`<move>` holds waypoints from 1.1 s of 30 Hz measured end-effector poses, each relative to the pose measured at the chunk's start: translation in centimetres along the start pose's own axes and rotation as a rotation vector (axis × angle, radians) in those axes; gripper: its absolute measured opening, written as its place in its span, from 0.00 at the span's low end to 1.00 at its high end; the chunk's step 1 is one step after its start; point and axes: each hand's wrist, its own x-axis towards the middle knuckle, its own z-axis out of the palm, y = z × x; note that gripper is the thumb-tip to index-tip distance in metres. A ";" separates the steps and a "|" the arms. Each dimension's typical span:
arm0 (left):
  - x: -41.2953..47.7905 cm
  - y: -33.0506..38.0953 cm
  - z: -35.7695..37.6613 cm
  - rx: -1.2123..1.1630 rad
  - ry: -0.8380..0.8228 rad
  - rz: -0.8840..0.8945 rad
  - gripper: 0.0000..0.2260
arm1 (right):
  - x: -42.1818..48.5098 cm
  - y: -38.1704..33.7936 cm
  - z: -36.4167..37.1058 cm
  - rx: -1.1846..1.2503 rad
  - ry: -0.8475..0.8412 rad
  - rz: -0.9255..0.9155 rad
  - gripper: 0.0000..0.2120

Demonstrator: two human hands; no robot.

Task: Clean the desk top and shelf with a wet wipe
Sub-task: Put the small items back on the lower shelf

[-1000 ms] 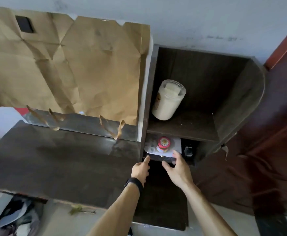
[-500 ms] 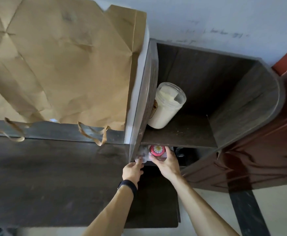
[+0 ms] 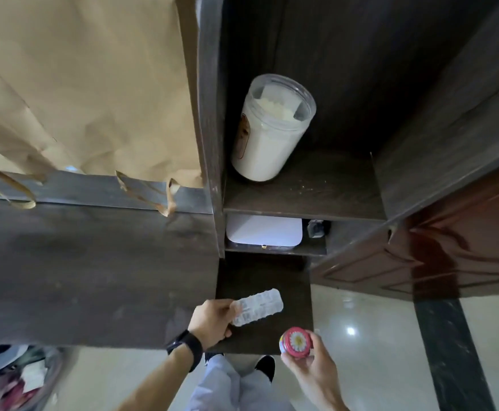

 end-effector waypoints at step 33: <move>17.3 -6.0 11.7 0.135 0.332 -0.098 0.14 | 13.8 7.5 8.4 -0.263 -0.211 -0.152 0.34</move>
